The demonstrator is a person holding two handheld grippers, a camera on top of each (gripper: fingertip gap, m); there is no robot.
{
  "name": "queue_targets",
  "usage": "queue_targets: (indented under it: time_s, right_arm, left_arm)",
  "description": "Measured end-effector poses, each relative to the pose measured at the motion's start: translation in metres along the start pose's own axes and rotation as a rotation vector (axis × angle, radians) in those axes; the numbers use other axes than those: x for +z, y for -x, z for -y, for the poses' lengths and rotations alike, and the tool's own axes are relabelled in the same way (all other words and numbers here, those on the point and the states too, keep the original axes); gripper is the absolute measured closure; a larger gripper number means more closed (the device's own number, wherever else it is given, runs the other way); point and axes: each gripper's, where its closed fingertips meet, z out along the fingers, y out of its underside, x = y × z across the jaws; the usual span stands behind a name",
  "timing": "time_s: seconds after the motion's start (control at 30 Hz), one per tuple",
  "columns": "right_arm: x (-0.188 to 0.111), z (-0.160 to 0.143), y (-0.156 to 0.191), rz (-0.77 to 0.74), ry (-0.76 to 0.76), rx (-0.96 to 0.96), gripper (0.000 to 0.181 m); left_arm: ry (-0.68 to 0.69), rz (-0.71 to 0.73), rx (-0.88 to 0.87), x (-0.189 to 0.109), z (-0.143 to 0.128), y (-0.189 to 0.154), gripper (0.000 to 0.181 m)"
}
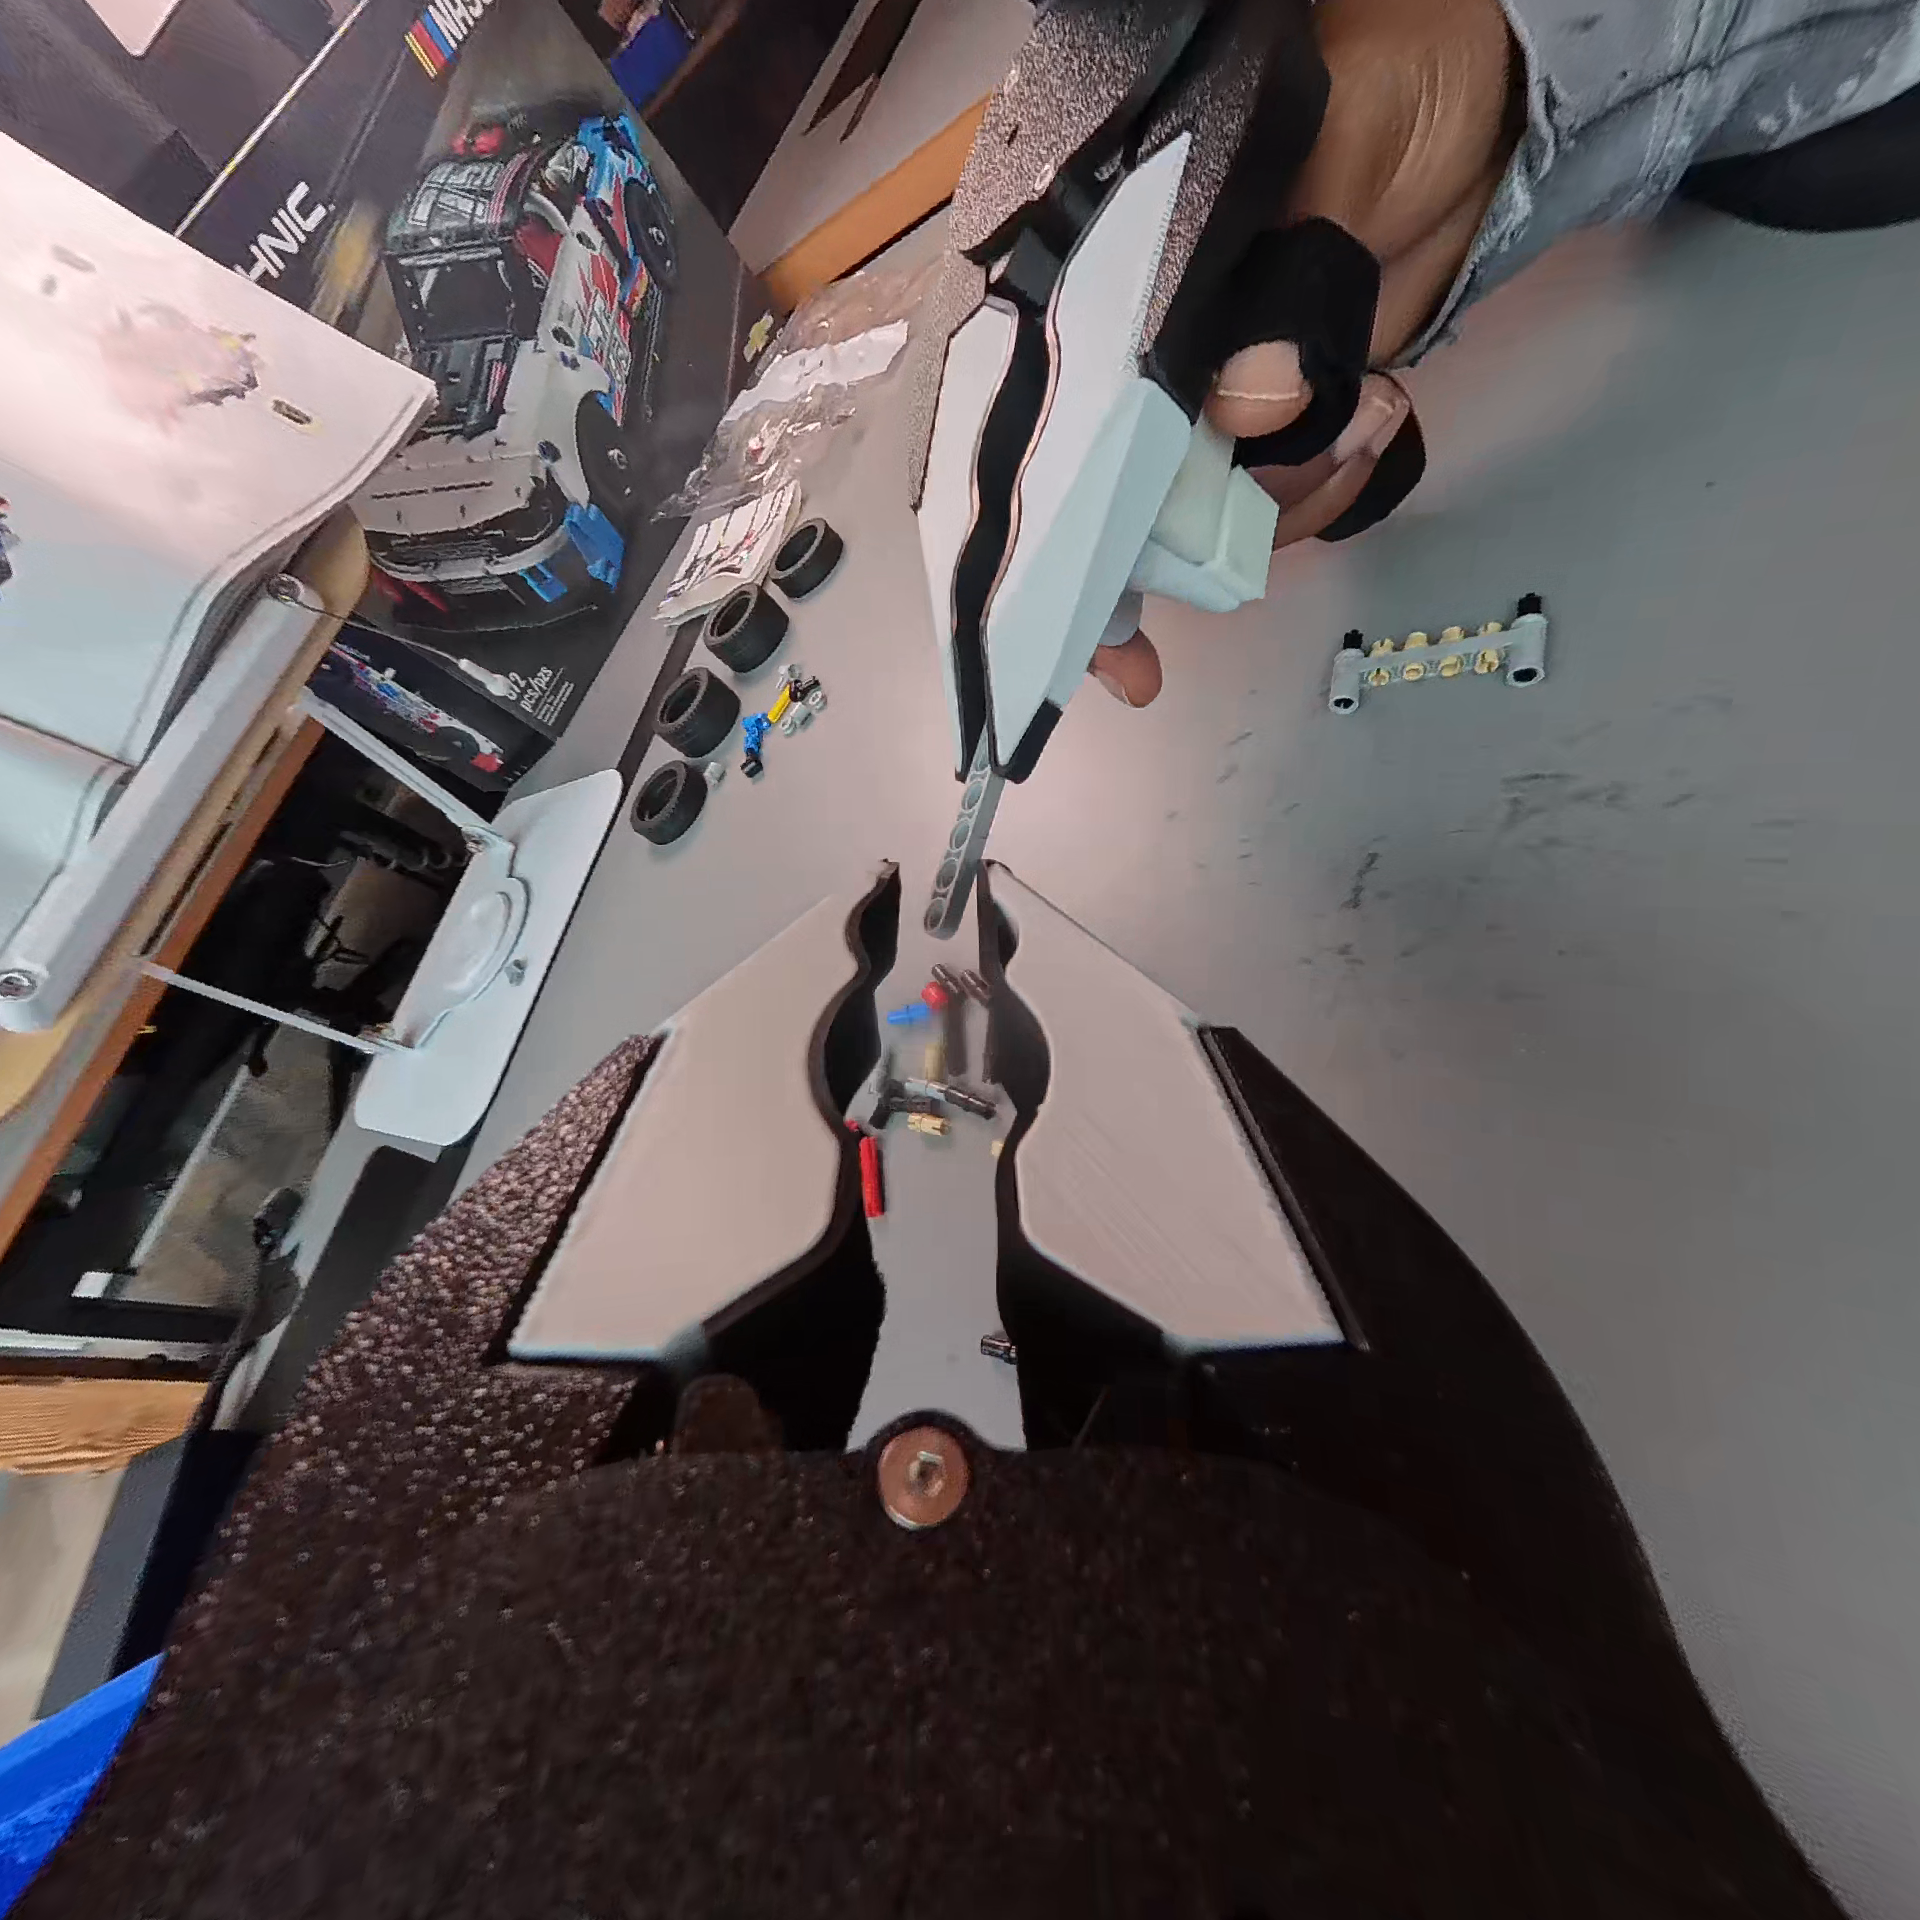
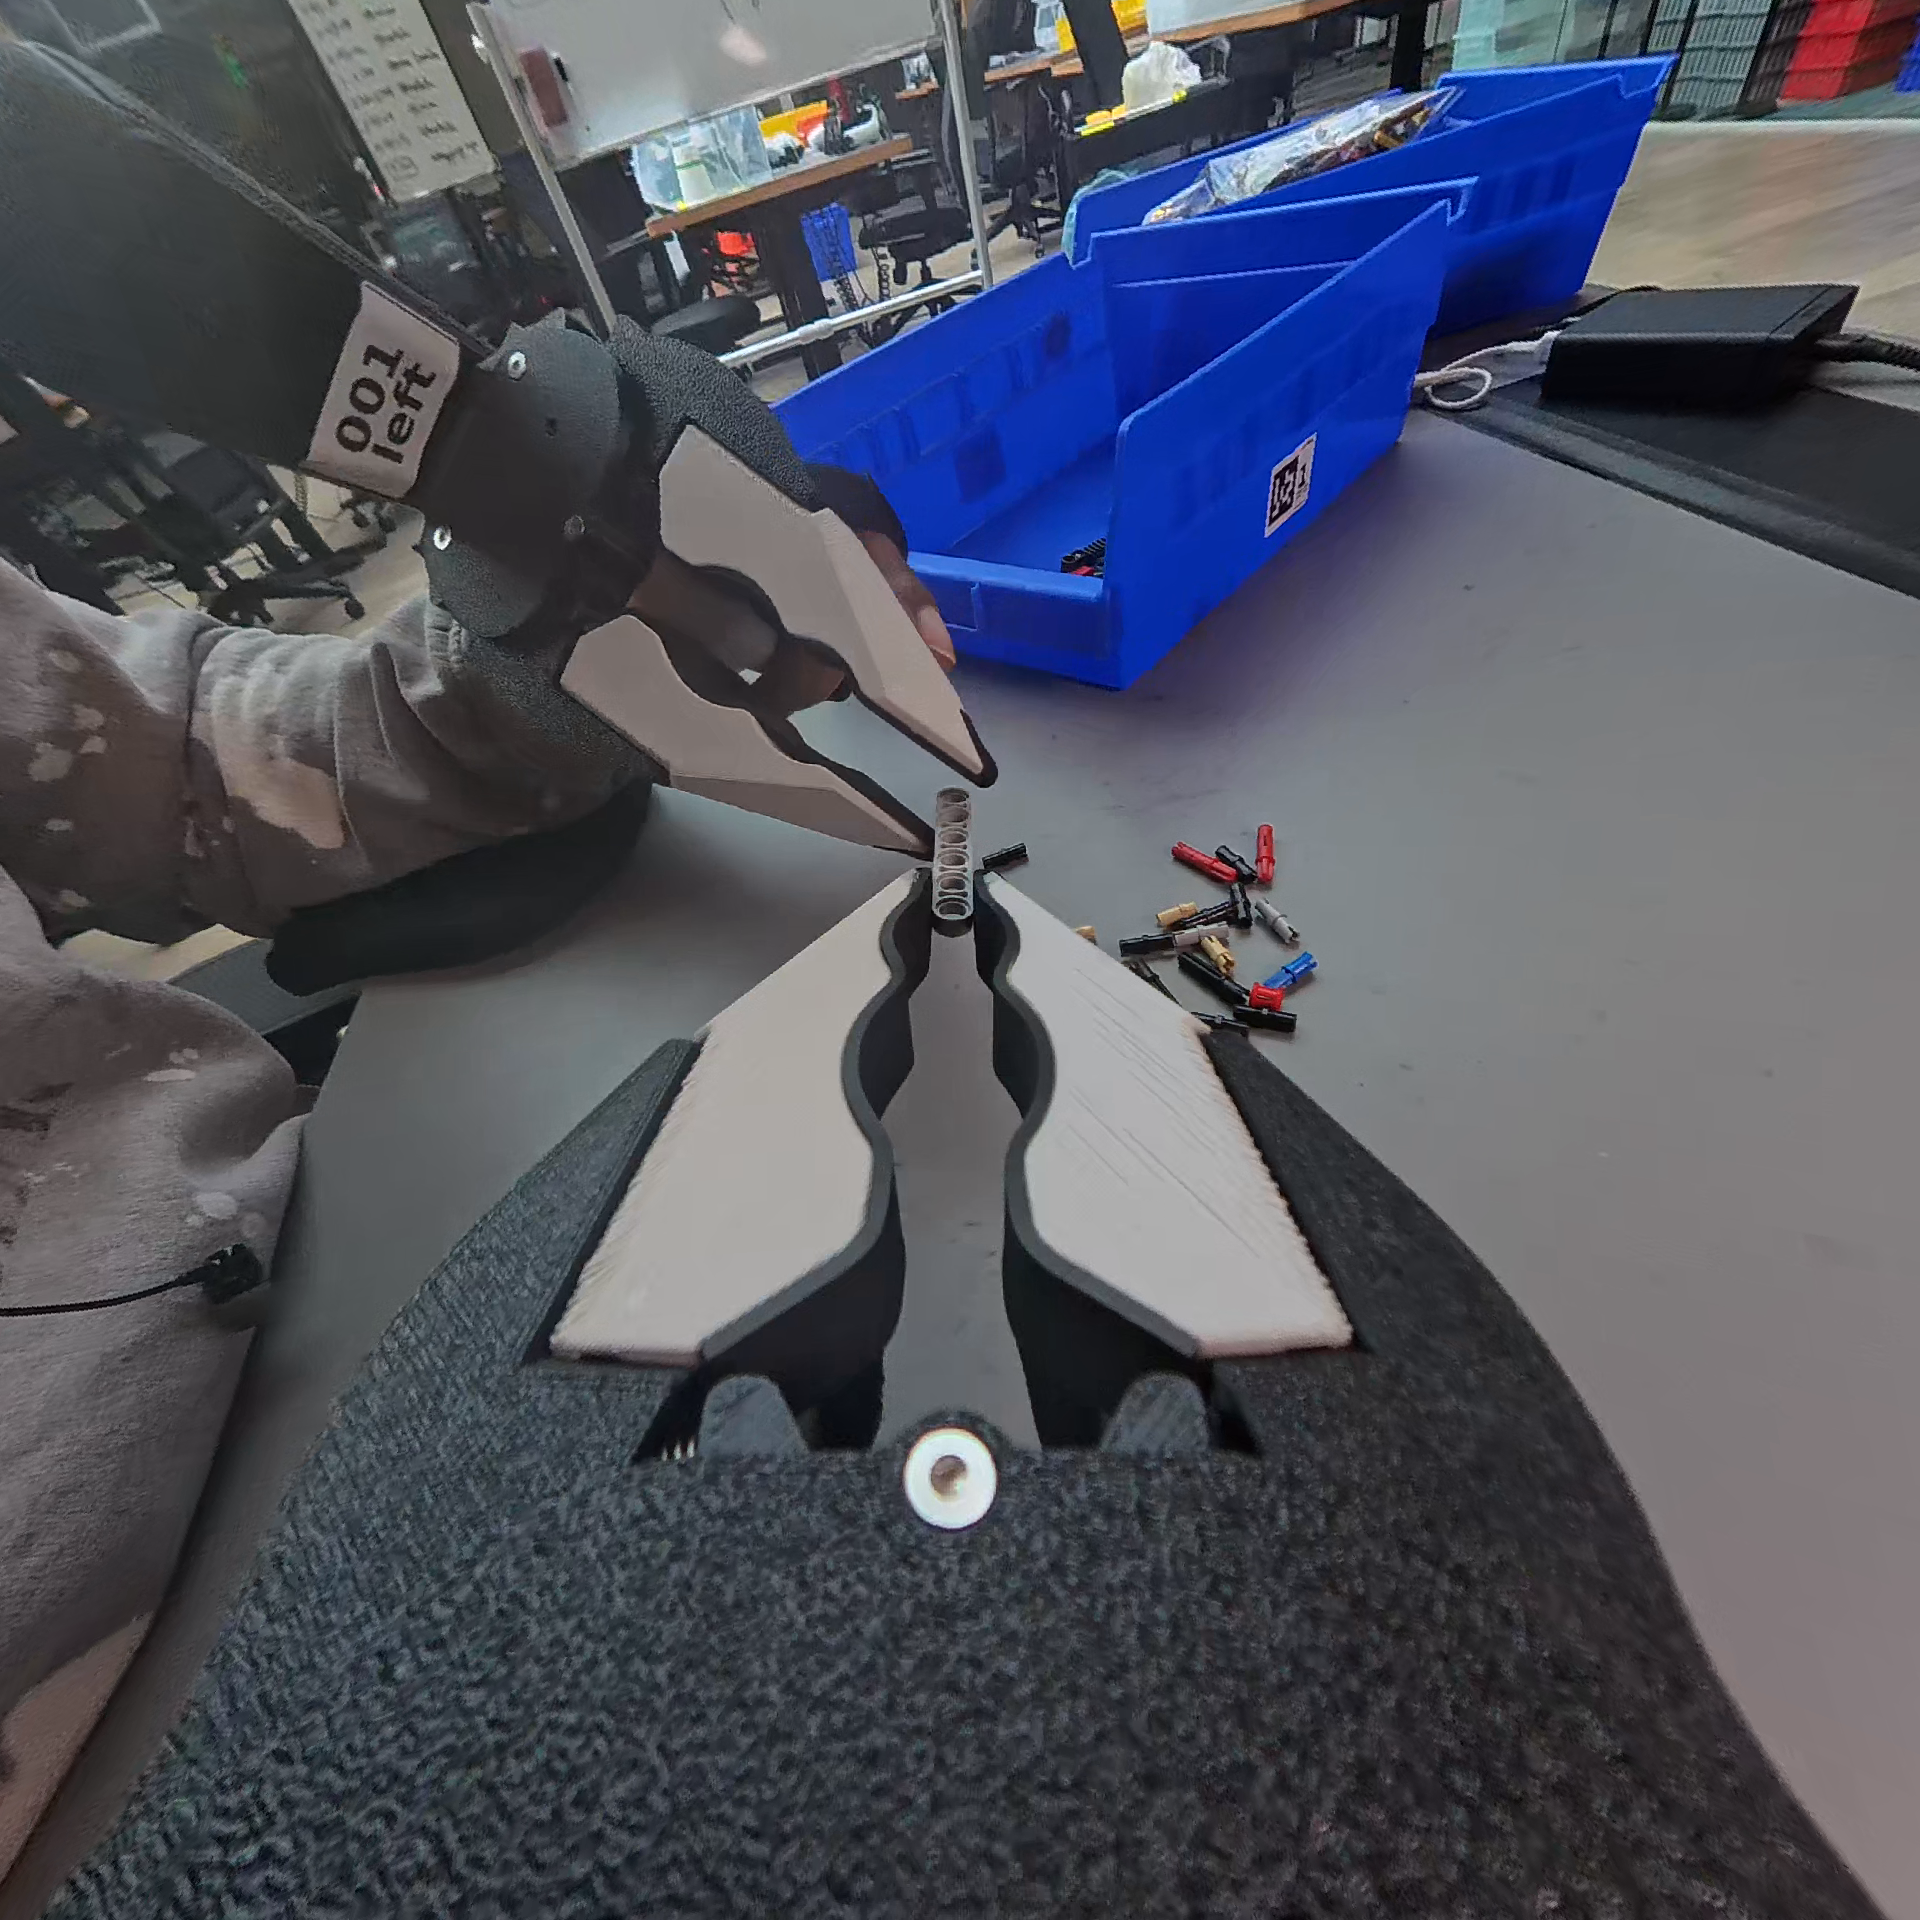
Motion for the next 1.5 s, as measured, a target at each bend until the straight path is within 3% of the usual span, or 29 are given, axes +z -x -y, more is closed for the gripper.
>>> queue_targets:
  time_s: [0.17, 0.23, 0.3, 0.33, 0.4, 0.5, 0.67, 0.73, 0.77, 0.87, 0.97, 1.03, 1.13, 1.23, 1.3, 1.37, 1.5]
  right_arm:
    - [-0.005, 0.015, -0.003, -0.010, -0.075, 0.064, 0.170]
    - [-0.014, 0.027, -0.011, -0.048, -0.129, 0.057, 0.153]
    - [-0.027, 0.042, -0.019, -0.081, -0.192, 0.054, 0.149]
    - [-0.032, 0.047, -0.021, -0.085, -0.214, 0.055, 0.150]
    - [-0.037, 0.049, -0.023, -0.080, -0.227, 0.072, 0.152]
    - [-0.033, 0.043, -0.019, -0.042, -0.196, 0.097, 0.151]
    - [-0.021, 0.029, -0.014, -0.036, -0.132, 0.068, 0.150]
    - [-0.020, 0.027, -0.014, -0.039, -0.126, 0.070, 0.149]
    - [-0.020, 0.027, -0.015, -0.046, -0.126, 0.068, 0.149]
    - [-0.023, 0.029, -0.021, -0.082, -0.137, 0.054, 0.148]
    - [-0.032, 0.035, -0.034, -0.157, -0.166, 0.022, 0.148]
    - [-0.044, 0.044, -0.048, -0.242, -0.209, -0.014, 0.149]
    - [-0.072, 0.060, -0.071, -0.413, -0.246, -0.120, 0.152]
    - [-0.106, 0.076, -0.084, -0.524, -0.236, -0.181, 0.154]
    - [-0.120, 0.075, -0.076, -0.488, -0.196, -0.152, 0.163]
    - [-0.122, 0.050, -0.060, -0.414, -0.050, -0.101, 0.164]
    - [-0.109, -0.039, -0.011, -0.238, 0.295, 0.045, 0.156]
  left_arm:
    - [0.018, 0.021, 0.041, -0.005, 0.006, 0.004, 0.177]
    - [0.046, 0.128, 0.021, -0.022, 0.006, 0.035, 0.178]
    - [0.063, 0.346, -0.081, -0.064, 0.001, 0.095, 0.178]
    - [0.089, 0.448, -0.166, -0.092, -0.008, 0.125, 0.178]
    - [0.283, 0.506, -0.391, -0.136, -0.054, 0.162, 0.177]
    - [0.583, 0.448, -0.626, -0.178, -0.125, 0.171, 0.178]
    - [0.923, 0.258, -0.731, -0.183, -0.195, 0.137, 0.174]
    - [0.955, 0.254, -0.694, -0.177, -0.205, 0.135, 0.171]
    - [0.951, 0.288, -0.683, -0.176, -0.205, 0.141, 0.160]
    - [0.734, 0.463, -0.611, -0.169, -0.172, 0.180, 0.150]
    - [0.274, 0.522, -0.580, -0.151, -0.089, 0.201, 0.143]
    - [-0.004, 0.477, -0.600, -0.138, -0.035, 0.192, 0.140]
    - [-0.270, 0.379, -0.684, -0.108, 0.009, 0.155, 0.135]
    - [-0.321, 0.287, -0.709, -0.069, 0.016, 0.107, 0.133]
    - [-0.272, 0.204, -0.665, -0.043, 0.013, 0.074, 0.133]
    - [-0.190, 0.137, -0.602, -0.022, 0.005, 0.047, 0.132]
    - [-0.099, 0.017, -0.536, 0.002, -0.006, 0.012, 0.132]
